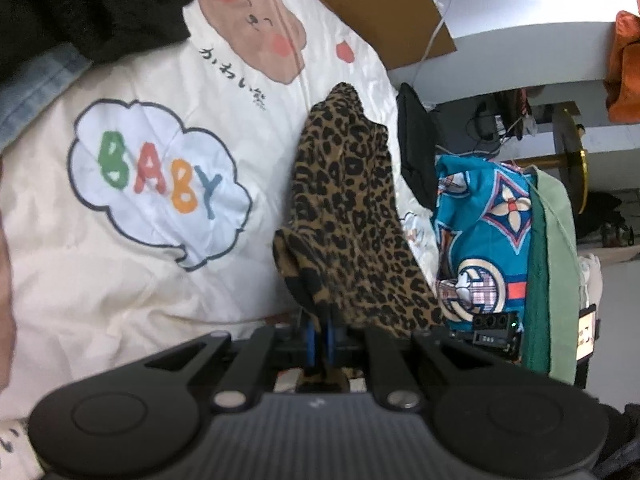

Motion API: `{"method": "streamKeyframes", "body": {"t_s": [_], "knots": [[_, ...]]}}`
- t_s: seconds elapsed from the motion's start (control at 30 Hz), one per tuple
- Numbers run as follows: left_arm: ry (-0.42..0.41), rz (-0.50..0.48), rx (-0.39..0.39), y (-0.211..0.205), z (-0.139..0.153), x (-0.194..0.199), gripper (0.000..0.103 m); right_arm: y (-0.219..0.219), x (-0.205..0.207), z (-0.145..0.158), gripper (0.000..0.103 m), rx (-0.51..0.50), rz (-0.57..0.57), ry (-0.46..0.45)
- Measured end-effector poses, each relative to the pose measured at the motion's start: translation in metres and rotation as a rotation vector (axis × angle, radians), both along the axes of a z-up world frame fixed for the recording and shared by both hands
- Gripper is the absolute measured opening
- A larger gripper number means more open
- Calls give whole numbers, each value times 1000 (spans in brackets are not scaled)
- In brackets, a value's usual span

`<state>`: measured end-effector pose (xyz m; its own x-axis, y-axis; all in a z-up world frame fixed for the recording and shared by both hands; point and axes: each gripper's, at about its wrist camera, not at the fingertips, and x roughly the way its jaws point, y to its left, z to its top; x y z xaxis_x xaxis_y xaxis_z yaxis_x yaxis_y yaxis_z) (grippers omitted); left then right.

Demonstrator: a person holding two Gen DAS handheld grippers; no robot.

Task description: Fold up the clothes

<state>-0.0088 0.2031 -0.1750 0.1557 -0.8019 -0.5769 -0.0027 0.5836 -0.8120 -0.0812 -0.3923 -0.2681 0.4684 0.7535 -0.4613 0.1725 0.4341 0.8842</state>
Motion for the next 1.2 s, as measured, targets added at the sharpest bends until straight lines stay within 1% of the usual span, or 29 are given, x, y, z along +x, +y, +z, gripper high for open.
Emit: {"method": "streamKeyframes", "body": {"t_s": [0.2,0.37,0.63,0.87,1.0,1.07,1.2], "knots": [[8,97,-67,8,-5,-1,6,-10,0,6,5,63,-60,-64],[-39,139,-95,8,4,12,6,-11,8,7,6,81,-90,-82],[-56,215,-127,-2,-5,32,6,-13,39,7,6,43,-148,-137],[-68,261,-142,-4,-11,50,6,-23,62,6,6,9,-176,-134],[-80,294,-135,-3,-12,62,6,-32,68,4,6,2,-236,-134],[-78,294,-123,-4,-14,70,6,-35,70,3,6,-10,-259,-127],[-81,283,-73,-11,-12,87,6,-36,78,2,6,-39,-268,-127]]}}
